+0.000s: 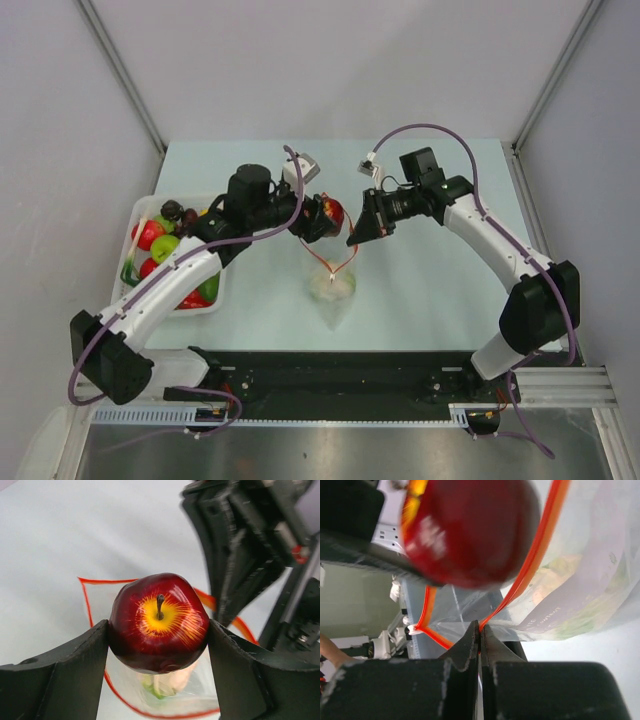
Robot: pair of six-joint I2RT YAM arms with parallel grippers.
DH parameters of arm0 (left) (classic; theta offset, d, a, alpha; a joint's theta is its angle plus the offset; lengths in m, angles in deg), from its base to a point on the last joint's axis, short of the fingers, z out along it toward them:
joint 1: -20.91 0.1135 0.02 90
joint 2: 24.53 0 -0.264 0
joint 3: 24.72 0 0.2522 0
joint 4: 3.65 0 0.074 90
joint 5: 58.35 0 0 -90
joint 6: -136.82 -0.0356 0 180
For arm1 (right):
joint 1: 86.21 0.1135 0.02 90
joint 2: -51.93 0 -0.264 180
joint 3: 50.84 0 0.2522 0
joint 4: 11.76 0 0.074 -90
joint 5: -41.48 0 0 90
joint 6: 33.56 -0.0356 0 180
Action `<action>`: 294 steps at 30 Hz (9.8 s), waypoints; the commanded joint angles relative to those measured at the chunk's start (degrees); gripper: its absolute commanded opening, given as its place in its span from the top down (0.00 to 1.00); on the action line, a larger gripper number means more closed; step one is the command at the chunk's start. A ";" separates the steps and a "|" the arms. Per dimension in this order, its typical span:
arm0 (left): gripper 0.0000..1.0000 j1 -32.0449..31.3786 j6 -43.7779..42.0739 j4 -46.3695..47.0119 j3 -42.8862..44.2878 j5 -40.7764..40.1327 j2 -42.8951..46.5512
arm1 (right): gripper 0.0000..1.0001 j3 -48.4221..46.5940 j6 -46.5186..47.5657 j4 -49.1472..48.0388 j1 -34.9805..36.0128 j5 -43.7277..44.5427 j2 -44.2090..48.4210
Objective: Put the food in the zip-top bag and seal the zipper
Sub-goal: Place the fake fruit in the zipper food storage bag, then pick up the fake fruit from the bin, then place the fake fruit in the zipper food storage bag, then pick up the fake fruit from the bin, then place the fake fruit in the zipper food storage bag, then pick up the fake fruit from the bin.
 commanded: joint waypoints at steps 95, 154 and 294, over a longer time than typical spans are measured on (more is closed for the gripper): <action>0.33 14.16 -6.38 -28.40 23.70 2.72 -0.26 | 1.00 1.36 0.03 -0.57 0.08 2.45 -0.47; 0.10 39.88 -28.53 -41.93 -3.27 -9.13 2.29 | 1.00 -0.75 3.20 -1.97 3.86 3.24 3.93; 0.25 49.82 -9.80 -14.57 18.95 -25.31 -29.26 | 1.00 3.38 1.52 -7.25 3.95 4.30 0.32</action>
